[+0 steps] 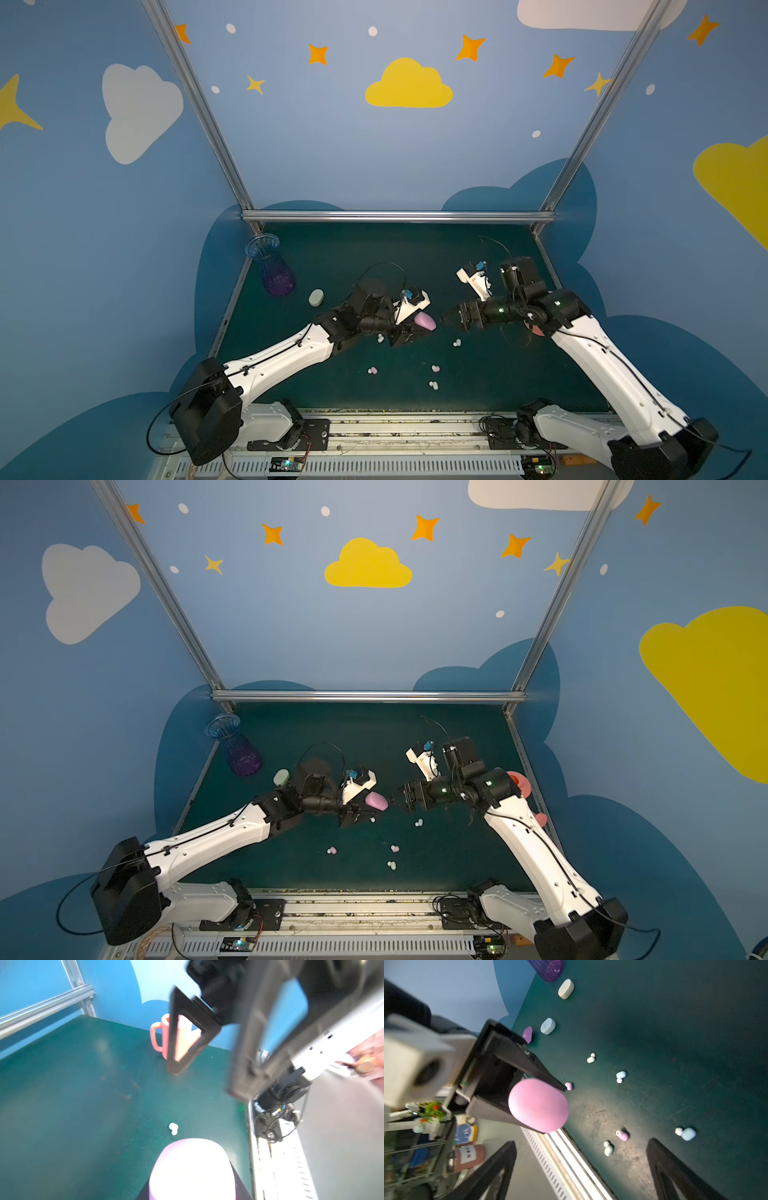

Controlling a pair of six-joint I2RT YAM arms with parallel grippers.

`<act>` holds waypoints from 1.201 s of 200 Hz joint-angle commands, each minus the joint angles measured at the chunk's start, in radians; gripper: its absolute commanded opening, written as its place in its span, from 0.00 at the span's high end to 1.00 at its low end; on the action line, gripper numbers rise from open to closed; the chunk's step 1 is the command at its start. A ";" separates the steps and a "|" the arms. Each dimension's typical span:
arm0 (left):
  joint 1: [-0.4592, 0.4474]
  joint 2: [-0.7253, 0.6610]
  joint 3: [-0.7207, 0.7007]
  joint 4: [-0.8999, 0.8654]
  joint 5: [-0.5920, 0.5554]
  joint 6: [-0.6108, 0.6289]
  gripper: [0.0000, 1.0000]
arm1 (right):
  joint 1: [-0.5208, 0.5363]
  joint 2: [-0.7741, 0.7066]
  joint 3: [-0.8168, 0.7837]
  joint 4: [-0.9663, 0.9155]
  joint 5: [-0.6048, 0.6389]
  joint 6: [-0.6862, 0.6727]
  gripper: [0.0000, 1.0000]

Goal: Insert wireless bluetooth earbuds into charging case
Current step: Open the charging case.

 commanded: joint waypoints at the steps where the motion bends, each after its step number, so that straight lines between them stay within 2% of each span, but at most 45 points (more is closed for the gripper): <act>1: 0.020 0.014 0.056 0.004 0.153 -0.038 0.96 | 0.033 -0.097 -0.074 0.129 0.052 -0.137 0.05; 62: 0.022 0.073 0.119 -0.069 0.264 -0.030 0.96 | 0.077 -0.115 -0.096 0.209 0.035 -0.168 0.05; 140: 0.024 0.067 0.126 -0.078 0.269 -0.031 0.96 | 0.116 -0.073 -0.085 0.221 0.041 -0.173 0.05; 240: 0.011 0.052 0.127 -0.092 0.282 -0.007 0.96 | 0.109 -0.039 -0.040 0.200 0.218 -0.119 0.05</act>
